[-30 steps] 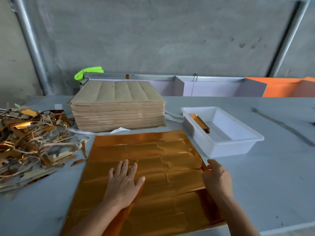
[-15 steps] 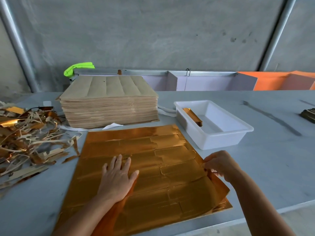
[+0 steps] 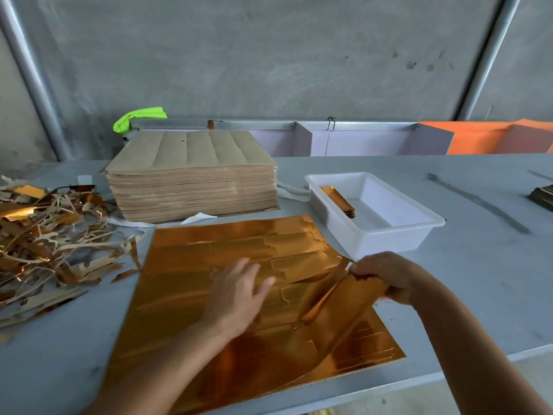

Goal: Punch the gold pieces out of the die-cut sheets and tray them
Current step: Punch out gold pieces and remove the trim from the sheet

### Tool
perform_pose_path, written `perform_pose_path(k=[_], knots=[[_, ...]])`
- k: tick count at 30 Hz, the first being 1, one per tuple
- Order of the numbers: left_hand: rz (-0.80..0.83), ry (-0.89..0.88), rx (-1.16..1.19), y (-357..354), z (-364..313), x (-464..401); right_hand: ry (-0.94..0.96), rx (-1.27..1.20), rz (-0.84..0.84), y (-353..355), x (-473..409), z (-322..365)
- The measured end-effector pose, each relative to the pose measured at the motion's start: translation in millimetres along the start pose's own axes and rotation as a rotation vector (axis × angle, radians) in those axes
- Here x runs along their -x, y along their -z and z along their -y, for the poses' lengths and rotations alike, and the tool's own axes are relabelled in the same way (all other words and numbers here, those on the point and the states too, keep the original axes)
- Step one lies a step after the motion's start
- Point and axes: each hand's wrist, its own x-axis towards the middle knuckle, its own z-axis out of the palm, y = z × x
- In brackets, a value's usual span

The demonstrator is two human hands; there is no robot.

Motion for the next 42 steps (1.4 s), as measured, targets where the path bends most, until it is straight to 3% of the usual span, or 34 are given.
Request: perform_pose_path(k=[3,5,8,14,19,23,29,33,35,39,42], knots=[[0.121,-0.124,0.582,13.9,-55.6,14.3,0.013,-0.163,0.019,-9.5,-1.7,12.2],[0.145,-0.241,0.608,10.6,-79.4,20.9,0.032,-0.182,0.01,-15.4,-1.8,18.7],[-0.005,-0.297,0.455,3.4,-89.2,14.6,0.056,-0.191,-0.015,-18.9,-1.7,24.2],[-0.144,-0.072,0.588,-1.0,-69.9,1.4,0.122,-0.349,-0.025,-25.0,-3.3,8.6],[-0.046,0.197,0.933,-6.8,-60.3,-0.5,0.069,-0.35,-0.137,-33.5,-9.5,-3.5],[0.037,0.179,1.145,-5.7,-63.8,0.4,0.103,-0.298,-0.247,-32.7,-14.8,-0.3],[0.07,0.17,1.192,-10.9,-66.7,3.6,0.127,-0.326,-0.261,-23.2,-8.4,-5.6],[0.131,0.311,1.358,-12.3,-64.1,-0.6,0.25,-0.288,-0.286,-23.5,-3.3,0.7],[0.127,0.246,1.291,-10.2,-66.0,-0.4,0.32,-0.247,-0.26,-24.9,1.1,5.7],[-0.022,0.136,1.121,-7.1,-68.0,-0.9,0.393,-0.151,-0.248,-30.0,6.0,9.6],[-0.224,0.099,1.131,4.9,-71.0,1.8,0.382,-0.211,-0.302,-29.1,-1.1,11.6]])
